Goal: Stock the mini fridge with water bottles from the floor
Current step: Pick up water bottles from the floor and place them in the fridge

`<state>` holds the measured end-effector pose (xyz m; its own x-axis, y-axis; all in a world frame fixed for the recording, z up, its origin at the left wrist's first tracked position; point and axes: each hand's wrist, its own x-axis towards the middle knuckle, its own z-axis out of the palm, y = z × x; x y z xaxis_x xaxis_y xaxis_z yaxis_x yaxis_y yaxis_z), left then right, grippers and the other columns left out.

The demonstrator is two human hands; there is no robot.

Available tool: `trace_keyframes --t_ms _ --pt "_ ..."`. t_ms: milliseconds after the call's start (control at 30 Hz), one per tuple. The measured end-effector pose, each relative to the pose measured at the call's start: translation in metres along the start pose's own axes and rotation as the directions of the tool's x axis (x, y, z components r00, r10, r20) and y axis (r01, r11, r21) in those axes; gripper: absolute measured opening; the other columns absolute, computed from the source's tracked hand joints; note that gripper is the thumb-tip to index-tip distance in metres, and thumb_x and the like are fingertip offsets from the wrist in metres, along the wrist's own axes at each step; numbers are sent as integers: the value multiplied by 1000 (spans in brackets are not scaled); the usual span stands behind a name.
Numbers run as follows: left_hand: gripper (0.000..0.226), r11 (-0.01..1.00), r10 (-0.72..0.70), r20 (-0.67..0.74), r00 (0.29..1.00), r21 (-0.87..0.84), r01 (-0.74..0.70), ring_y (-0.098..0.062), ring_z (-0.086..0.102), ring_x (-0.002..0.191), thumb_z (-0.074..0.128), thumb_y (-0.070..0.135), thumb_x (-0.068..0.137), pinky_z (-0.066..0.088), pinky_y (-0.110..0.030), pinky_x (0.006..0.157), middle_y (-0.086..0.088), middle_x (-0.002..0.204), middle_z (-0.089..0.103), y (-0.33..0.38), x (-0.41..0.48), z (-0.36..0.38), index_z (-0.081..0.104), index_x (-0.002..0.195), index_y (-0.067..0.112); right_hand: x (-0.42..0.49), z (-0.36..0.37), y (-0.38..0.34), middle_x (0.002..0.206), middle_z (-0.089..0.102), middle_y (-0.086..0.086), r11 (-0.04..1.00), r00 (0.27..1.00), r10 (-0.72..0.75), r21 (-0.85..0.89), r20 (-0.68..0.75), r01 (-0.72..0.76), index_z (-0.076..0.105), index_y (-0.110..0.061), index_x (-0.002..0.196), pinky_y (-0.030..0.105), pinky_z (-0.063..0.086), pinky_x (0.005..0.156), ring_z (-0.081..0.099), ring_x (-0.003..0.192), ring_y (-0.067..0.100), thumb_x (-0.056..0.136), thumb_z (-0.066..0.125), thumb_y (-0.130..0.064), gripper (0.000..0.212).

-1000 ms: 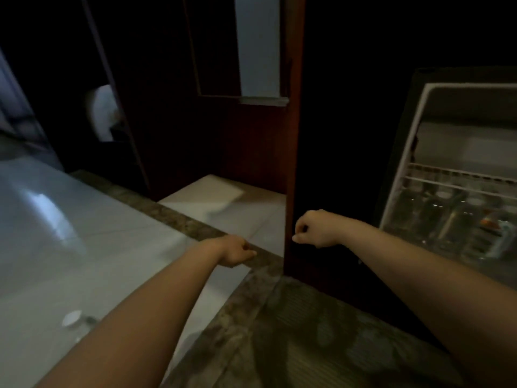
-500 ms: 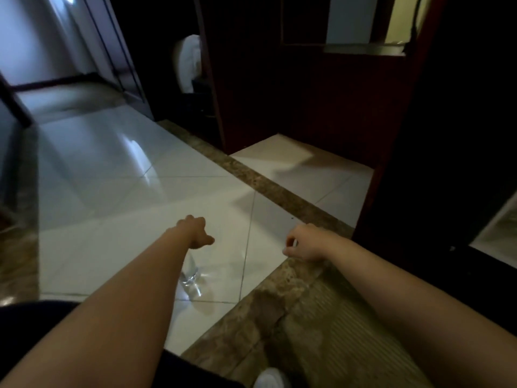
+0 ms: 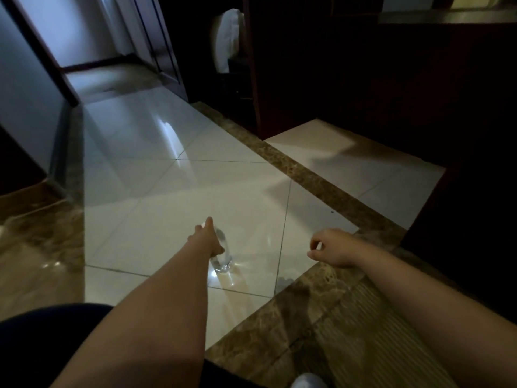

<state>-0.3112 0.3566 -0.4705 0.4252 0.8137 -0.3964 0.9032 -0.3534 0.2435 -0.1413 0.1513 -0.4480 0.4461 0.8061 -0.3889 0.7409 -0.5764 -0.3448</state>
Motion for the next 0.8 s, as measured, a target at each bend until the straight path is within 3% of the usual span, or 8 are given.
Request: trace_keyframes --t_ms 167,433,600,800 --pt "57 1000 7 -138 990 -26 -10 -36 54 115 58 22 88 44 -39 94 -22 126 52 -4 18 3 28 134 5 7 15 -6 119 61 7 1000 998 -21 -20 56 22 59 -16 116 38 51 91 59 103 23 92 51 -39 35" --pt "39 999 44 -229 972 21 -40 -36 57 109 52 27 89 47 -37 87 -18 115 57 9 17 24 39 119 5 8 15 -2 120 60 7 999 999 -10 -37 51 12 57 -16 118 40 52 91 59 103 23 92 50 -40 36" --pt "40 988 152 -190 970 7 -153 -36 56 110 55 28 89 46 -38 89 -18 119 55 26 11 28 42 120 6 0 12 6 125 57 7 996 998 5 -85 61 0 55 -15 120 37 49 93 57 107 24 93 49 -40 38" --pt "36 928 344 -58 937 -130 -349 -30 57 101 69 25 81 48 -35 81 -15 117 55 64 -8 23 54 111 12 -23 -10 23 127 55 5 993 999 37 -115 40 -32 53 -18 122 34 47 87 55 109 22 91 50 -44 40"
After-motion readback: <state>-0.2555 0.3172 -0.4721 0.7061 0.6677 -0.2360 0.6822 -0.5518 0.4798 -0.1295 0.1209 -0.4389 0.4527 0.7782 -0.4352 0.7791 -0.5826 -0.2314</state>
